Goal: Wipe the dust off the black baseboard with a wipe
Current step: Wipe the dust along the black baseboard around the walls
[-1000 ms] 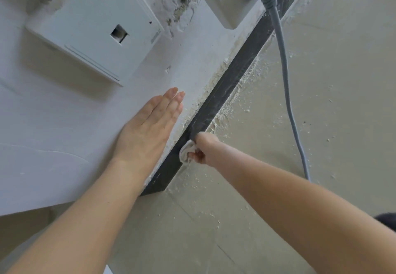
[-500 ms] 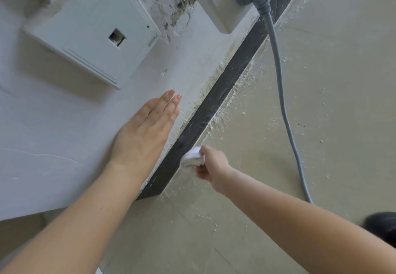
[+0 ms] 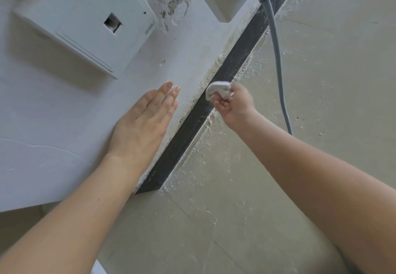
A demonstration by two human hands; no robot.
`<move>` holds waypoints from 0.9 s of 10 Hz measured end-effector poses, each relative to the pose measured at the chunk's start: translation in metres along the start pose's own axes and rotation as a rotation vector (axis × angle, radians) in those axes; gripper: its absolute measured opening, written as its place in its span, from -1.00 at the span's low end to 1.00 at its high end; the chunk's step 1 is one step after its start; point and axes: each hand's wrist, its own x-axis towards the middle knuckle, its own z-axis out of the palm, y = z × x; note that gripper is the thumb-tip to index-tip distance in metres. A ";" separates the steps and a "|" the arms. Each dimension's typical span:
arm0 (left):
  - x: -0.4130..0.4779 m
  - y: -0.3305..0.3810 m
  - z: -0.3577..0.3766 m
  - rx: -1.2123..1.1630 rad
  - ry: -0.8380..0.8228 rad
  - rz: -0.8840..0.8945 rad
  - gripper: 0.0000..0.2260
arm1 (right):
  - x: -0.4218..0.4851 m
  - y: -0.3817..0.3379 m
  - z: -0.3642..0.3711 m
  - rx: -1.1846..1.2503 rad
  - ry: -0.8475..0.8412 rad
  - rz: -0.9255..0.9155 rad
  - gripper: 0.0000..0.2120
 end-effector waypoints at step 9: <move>-0.002 0.001 -0.001 -0.007 0.015 0.008 -0.40 | 0.037 -0.006 -0.010 -0.247 0.169 -0.106 -0.69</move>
